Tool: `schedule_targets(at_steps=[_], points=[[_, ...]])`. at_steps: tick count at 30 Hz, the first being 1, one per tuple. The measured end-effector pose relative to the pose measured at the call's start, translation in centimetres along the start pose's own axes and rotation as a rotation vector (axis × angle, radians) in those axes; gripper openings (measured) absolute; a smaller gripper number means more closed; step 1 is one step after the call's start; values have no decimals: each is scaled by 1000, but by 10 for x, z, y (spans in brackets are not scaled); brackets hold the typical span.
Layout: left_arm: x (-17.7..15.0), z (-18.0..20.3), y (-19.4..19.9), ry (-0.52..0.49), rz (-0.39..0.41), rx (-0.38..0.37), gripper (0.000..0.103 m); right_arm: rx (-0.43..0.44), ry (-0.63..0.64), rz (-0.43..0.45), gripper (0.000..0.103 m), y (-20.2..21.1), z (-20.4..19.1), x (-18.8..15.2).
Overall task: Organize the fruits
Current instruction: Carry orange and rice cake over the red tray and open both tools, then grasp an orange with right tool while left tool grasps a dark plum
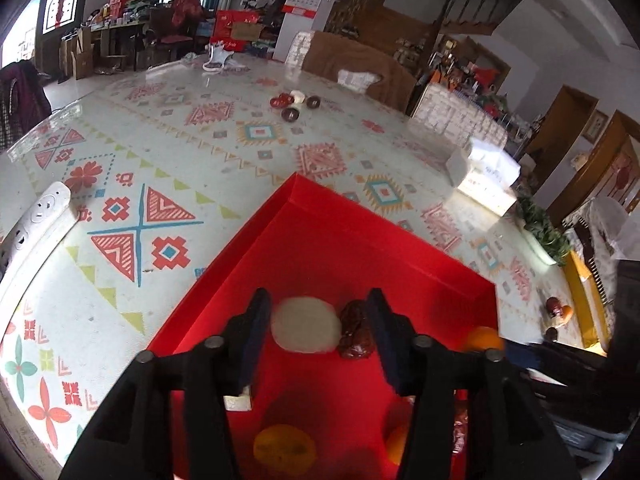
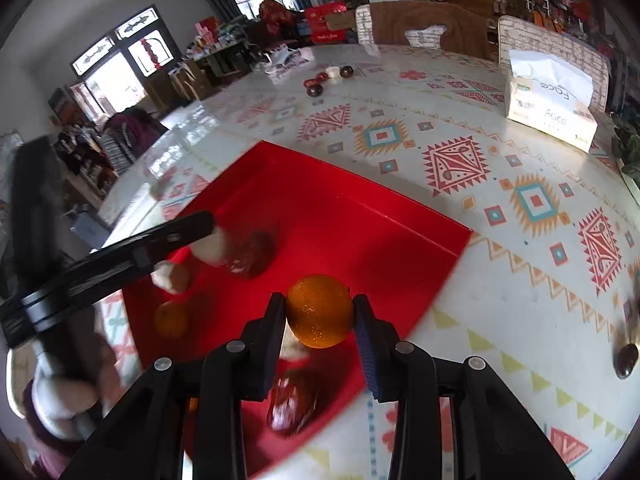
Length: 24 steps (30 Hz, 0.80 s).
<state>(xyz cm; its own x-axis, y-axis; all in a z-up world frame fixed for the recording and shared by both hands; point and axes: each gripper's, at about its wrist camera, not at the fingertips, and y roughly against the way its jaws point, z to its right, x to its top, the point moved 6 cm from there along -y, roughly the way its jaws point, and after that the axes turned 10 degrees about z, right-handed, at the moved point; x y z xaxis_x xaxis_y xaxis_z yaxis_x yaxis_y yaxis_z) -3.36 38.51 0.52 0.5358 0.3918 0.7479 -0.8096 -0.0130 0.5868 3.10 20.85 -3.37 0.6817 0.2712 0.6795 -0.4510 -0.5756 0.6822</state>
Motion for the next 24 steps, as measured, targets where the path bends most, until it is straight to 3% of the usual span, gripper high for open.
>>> schedule_targets(at_steps=[4,6,14,20,24], points=[[5,2,19,17,49,-14,69,-4,-31,-8,44,-9,3,-1],[7,6,33,29,79,-28,72,5,-51,6,59,-7,5,2],[0,42,70,55,141,-103,83,-11,-72,106,65,38,21,10],[-20,97,81,20,125,-193,86,-80,-133,176,65,92,74,1],[-37,131,79,-18,100,-234,88,-211,-203,239,65,150,144,-14]])
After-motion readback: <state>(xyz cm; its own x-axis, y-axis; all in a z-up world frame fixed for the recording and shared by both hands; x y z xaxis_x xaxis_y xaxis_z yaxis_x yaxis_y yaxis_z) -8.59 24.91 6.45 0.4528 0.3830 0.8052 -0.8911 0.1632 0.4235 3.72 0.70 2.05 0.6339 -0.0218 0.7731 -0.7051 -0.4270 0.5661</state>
